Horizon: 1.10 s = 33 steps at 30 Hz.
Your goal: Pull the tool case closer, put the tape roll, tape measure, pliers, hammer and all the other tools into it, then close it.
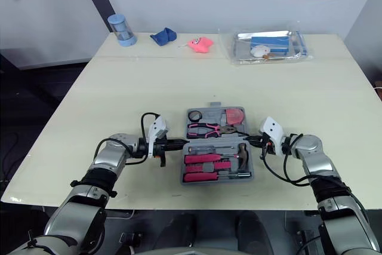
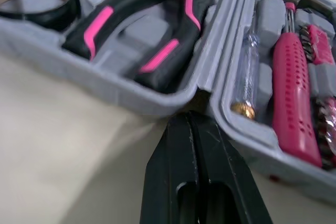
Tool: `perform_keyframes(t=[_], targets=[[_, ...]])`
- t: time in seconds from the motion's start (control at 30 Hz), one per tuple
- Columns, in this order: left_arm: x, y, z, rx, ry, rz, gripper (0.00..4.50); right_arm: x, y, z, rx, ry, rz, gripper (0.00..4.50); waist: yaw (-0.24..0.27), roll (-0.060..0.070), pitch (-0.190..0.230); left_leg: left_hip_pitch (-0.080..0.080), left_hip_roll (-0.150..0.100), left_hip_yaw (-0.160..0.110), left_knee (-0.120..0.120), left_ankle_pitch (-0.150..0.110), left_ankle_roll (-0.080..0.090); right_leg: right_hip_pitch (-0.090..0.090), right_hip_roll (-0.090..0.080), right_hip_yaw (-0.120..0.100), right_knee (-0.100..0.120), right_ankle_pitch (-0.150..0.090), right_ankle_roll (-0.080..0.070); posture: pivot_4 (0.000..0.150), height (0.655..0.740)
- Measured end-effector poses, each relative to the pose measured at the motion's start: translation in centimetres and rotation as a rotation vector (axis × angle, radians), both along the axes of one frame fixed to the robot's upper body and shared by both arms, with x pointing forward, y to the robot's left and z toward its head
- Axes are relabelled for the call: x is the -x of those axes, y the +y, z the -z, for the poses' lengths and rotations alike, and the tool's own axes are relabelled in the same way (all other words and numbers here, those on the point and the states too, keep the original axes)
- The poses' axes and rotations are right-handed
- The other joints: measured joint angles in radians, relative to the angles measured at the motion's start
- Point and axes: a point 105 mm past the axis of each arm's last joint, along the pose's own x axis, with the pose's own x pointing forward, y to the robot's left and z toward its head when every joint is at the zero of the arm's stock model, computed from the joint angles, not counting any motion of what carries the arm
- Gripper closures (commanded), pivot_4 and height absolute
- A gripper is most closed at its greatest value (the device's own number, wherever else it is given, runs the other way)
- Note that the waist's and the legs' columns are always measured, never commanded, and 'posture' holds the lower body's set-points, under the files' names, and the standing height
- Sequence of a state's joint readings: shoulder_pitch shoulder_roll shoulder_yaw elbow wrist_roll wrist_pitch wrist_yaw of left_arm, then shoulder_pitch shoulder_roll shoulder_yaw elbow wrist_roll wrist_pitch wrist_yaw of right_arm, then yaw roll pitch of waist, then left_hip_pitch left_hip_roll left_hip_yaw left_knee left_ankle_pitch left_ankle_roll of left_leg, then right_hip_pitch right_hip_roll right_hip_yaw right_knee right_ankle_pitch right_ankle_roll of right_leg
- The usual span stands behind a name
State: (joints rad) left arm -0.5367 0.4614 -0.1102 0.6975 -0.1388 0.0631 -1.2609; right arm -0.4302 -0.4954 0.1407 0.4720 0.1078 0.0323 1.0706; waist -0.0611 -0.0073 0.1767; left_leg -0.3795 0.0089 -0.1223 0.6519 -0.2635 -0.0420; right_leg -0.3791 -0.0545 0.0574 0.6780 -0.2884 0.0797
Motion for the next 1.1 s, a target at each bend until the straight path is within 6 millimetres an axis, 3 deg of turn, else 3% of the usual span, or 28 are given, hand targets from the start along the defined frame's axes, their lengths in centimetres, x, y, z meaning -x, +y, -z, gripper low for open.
perform_keyframes(t=[0.37,0.77,1.1], targets=[[0.0,-0.3,0.1,-0.007,0.012,0.013,4.50,1.0,-0.2,0.1,-0.001,0.036,-0.015,4.45,0.001,0.000,0.000,0.000,0.000,0.000,0.000,0.000,0.001,0.000,0.000,0.000,0.000,0.000,0.000,0.150,0.7400],[3.0,-0.7,0.2,-0.067,0.076,0.107,4.50,4.0,-0.5,0.6,0.002,0.130,-0.042,4.45,0.001,0.000,0.000,0.000,0.000,-0.001,-0.001,-0.001,0.001,0.000,0.000,0.000,-0.001,0.000,0.000,0.150,0.7400],[4.2,-0.9,0.4,-0.086,0.110,0.137,4.50,5.0,-0.5,0.7,-0.009,0.184,-0.045,4.45,0.004,0.000,0.000,-0.001,0.000,-0.001,-0.001,-0.001,0.001,0.000,0.000,0.000,-0.001,0.000,0.000,0.150,0.7400]])
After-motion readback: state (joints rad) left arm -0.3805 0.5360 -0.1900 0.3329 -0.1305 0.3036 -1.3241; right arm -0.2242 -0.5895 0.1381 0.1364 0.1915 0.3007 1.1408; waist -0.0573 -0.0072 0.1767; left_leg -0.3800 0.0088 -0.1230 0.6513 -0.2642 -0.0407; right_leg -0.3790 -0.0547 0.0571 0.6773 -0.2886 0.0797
